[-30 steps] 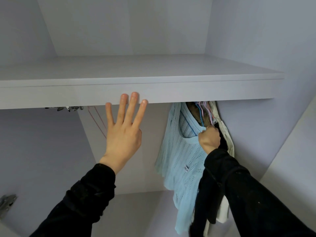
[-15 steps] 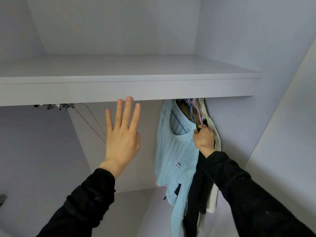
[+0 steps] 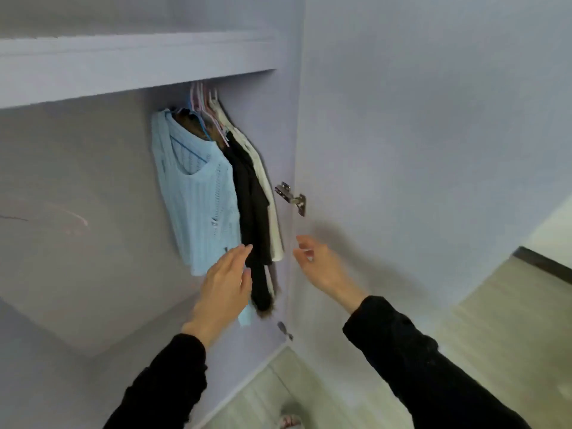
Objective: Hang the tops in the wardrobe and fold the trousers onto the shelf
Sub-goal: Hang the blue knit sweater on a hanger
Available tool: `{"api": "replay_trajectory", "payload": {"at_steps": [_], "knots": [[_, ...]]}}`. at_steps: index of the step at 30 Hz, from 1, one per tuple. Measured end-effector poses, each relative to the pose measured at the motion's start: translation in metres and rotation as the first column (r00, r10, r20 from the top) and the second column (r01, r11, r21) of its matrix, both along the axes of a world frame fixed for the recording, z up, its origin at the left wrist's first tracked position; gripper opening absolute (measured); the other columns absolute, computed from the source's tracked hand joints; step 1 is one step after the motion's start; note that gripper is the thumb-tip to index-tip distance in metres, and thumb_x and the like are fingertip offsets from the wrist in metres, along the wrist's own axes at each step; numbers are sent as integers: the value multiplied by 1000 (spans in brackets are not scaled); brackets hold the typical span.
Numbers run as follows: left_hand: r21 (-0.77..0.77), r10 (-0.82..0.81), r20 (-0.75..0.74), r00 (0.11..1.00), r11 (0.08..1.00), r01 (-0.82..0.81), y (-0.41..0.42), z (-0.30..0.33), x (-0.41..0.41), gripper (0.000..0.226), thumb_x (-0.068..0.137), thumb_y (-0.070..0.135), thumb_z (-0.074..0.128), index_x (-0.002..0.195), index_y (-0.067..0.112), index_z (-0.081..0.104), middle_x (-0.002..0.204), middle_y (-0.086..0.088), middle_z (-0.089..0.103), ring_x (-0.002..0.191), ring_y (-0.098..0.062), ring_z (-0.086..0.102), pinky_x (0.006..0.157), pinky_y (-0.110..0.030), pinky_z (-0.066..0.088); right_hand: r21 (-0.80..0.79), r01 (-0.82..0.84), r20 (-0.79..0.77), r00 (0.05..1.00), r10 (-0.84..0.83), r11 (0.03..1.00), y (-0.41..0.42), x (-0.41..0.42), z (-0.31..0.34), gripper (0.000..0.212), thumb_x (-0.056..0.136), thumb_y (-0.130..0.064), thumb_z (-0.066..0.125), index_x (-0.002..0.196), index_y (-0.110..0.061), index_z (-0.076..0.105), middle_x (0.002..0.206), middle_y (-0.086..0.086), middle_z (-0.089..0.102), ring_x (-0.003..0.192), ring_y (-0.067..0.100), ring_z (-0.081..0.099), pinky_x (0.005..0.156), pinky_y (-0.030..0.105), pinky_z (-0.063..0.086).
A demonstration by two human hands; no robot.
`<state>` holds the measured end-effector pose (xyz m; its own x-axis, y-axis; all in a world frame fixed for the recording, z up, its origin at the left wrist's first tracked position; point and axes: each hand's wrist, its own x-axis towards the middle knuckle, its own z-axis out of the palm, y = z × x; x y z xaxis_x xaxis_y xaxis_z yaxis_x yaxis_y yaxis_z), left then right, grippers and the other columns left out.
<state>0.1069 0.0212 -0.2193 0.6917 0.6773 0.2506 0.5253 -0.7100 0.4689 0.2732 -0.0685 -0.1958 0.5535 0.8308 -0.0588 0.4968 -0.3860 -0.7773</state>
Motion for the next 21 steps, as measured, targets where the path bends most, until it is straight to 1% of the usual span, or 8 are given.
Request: {"api": "replay_trajectory", "payload": {"at_steps": [2, 6, 9, 10, 12, 15, 17, 21], "knots": [[-98, -63, 23, 998, 993, 65, -30, -18, 7, 43, 99, 14, 41, 141, 10, 39, 144, -5, 41, 133, -20, 37, 107, -20, 22, -26, 55, -39, 998, -56, 998, -50, -9, -13, 36, 99, -21, 46, 134, -12, 47, 127, 8, 56, 112, 23, 57, 92, 24, 41], [-281, -220, 34, 975, 934, 221, -105, -46, 26, 37, 98, 12, 43, 135, 11, 47, 137, -4, 48, 125, -19, 46, 103, -24, 33, -106, 198, -71, 976, -206, 975, -159, -24, -50, 33, 97, -18, 49, 128, -10, 53, 119, 10, 62, 103, 24, 61, 91, 24, 42], [-326, -372, -5, 928, 878, 350, -167, -66, 45, 38, 97, 13, 43, 135, 13, 47, 136, -5, 50, 122, -21, 49, 102, -28, 36, -155, 352, -139, 917, -374, 923, -236, -29, -73, 31, 97, -18, 49, 127, -11, 54, 117, 10, 63, 102, 23, 61, 90, 24, 41], [-352, -450, -34, 893, 841, 411, -202, -75, 56, 38, 97, 12, 43, 135, 12, 47, 137, -4, 49, 124, -20, 48, 102, -24, 34, -171, 433, -157, 875, -459, 885, -276, -31, -82, 31, 96, -17, 50, 127, -11, 55, 116, 10, 64, 103, 23, 61, 90, 24, 41], [-363, -514, -60, 856, 810, 461, -230, -82, 62, 39, 98, 13, 41, 137, 13, 45, 139, -2, 48, 128, -17, 45, 101, -18, 28, -172, 505, -179, 828, -531, 846, -307, -31, -86, 31, 96, -16, 50, 126, -10, 56, 115, 10, 64, 104, 24, 60, 91, 26, 42], [-385, -650, -111, 752, 726, 570, -304, -96, 87, 39, 98, 14, 40, 137, 15, 46, 139, -2, 49, 127, -17, 45, 103, -22, 30, -178, 655, -212, 703, -679, 734, -389, -25, -98, 30, 95, -14, 52, 123, -9, 58, 112, 13, 65, 104, 25, 60, 90, 27, 42], [-413, -701, -135, 700, 682, 604, -344, -101, 100, 40, 98, 14, 40, 138, 14, 45, 140, -3, 48, 129, -17, 44, 104, -23, 30, -195, 711, -221, 639, -736, 676, -435, -22, -102, 30, 95, -15, 52, 123, -9, 57, 112, 12, 65, 105, 25, 60, 89, 26, 41], [-438, -815, -140, 563, 561, 703, -451, -112, 151, 40, 98, 12, 40, 138, 12, 45, 141, -3, 47, 129, -15, 43, 100, -14, 24, -229, 793, -220, 522, -824, 564, -561, -8, -114, 31, 96, -15, 50, 126, -9, 55, 114, 12, 64, 105, 25, 60, 84, 22, 41]]}}
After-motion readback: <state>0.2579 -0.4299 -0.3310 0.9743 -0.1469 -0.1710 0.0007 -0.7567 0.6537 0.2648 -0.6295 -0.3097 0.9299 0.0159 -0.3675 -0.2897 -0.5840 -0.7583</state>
